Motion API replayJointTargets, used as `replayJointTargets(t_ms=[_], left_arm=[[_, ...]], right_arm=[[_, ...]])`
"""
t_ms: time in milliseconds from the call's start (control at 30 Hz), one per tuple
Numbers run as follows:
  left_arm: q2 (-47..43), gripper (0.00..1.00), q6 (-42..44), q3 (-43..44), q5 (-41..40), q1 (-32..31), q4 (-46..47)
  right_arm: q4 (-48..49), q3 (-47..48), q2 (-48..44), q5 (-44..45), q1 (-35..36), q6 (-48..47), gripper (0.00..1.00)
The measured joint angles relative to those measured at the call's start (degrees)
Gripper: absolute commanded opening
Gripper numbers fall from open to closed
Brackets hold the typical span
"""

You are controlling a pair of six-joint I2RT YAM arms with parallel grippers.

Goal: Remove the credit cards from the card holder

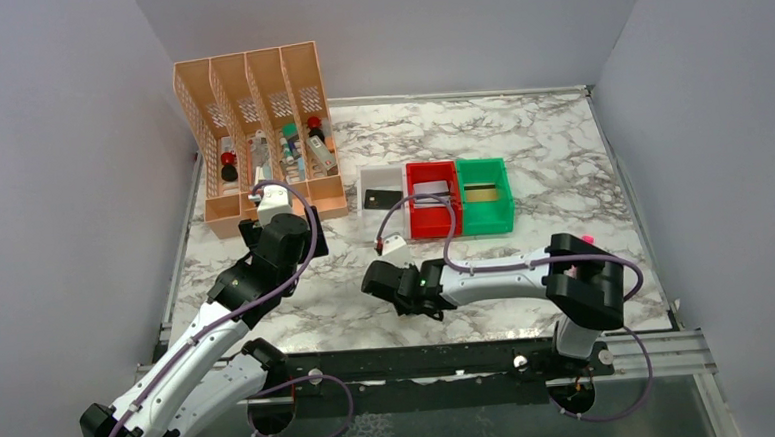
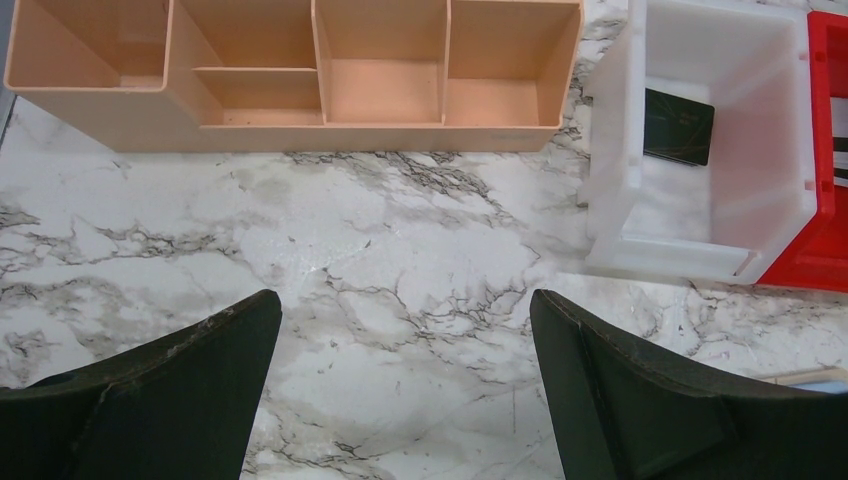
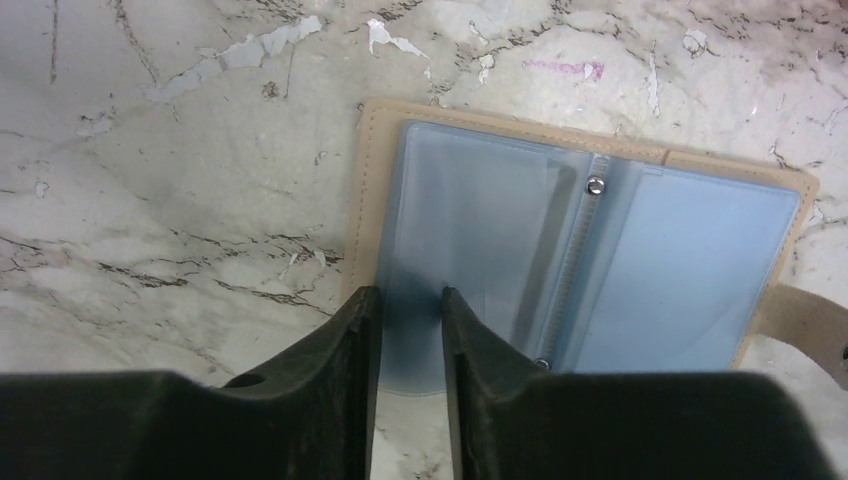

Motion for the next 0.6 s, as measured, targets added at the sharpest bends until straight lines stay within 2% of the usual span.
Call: replayJointTargets(t_ms=[400,600], left_arm=[[-0.1,0.99,0.0,0.0,0.0,0.0,0.0],[-0.1,0.99,0.0,0.0,0.0,0.0,0.0]], right_arm=[[1.9,-1.3,-1.3,1.2,0.4,1.8,0.06],[3.5,-3.3,-4.7,-1.4,0.3,1.1,0.01]])
